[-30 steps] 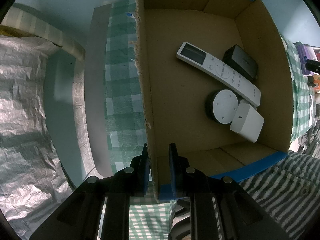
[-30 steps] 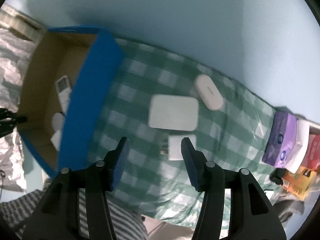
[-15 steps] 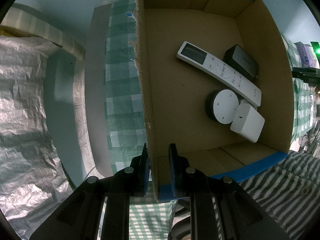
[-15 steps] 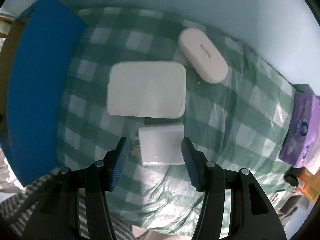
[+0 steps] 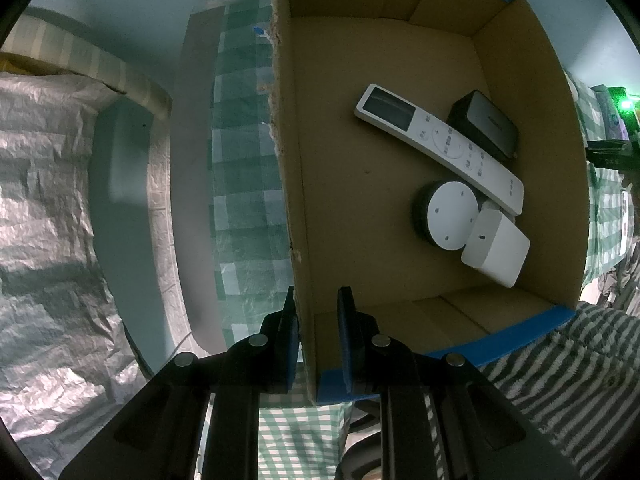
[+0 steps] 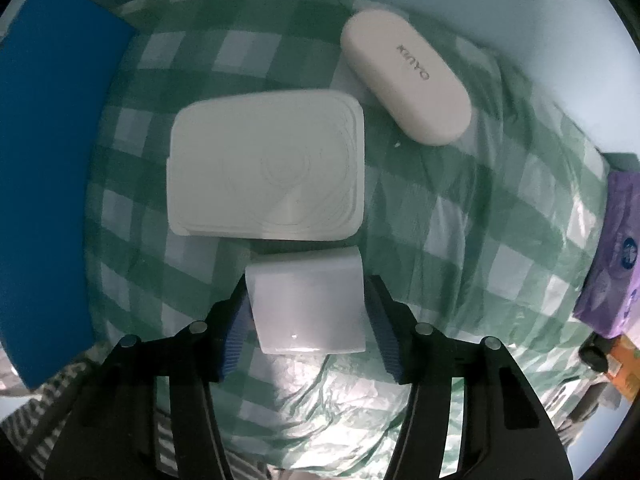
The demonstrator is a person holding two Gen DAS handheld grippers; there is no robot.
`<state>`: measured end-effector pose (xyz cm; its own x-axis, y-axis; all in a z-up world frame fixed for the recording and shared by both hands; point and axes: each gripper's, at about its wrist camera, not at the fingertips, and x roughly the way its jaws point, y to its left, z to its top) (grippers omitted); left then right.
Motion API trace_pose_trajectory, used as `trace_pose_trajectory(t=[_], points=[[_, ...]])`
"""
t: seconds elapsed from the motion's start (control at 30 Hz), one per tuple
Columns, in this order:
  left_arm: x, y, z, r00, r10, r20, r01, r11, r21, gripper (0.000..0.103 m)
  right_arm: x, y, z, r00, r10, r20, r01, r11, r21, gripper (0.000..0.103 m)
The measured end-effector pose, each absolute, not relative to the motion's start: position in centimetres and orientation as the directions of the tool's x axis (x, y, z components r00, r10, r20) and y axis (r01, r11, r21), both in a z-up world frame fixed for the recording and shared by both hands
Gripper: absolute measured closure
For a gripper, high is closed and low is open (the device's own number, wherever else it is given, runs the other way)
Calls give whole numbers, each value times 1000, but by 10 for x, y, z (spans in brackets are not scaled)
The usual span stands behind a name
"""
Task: Flip cup upside down
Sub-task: 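Carry the small white block with the right tool over the box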
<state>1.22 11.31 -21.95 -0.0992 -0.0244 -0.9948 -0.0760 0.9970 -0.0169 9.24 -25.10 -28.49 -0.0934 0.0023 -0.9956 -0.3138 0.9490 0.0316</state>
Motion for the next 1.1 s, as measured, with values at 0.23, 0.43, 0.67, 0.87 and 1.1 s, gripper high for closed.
trace_pose_trajectory(t=[0.23,0.43,0.67,0.87,1.1], points=[[12,115,-220,-99,-27,-995,-78,997,-19,87,94,-248,-285,-92,-9,-996,-298,954,19,53],[12,116,-221,-99,-26,-995,-75,997,-19,87,94,-243,-266,-93,7,-996,-309,951,35,54],[14,116,-220,-94,-26,-995,-72,997,-20,87,97,-228,-238,-75,22,-997,-339,940,46,54],[14,115,-220,-91,-25,-996,-70,997,-19,87,90,-205,-200,-48,50,-998,-388,919,64,54],[14,115,-220,-90,-25,-996,-71,997,-19,87,78,-178,-163,-10,57,-998,-443,895,55,54]])
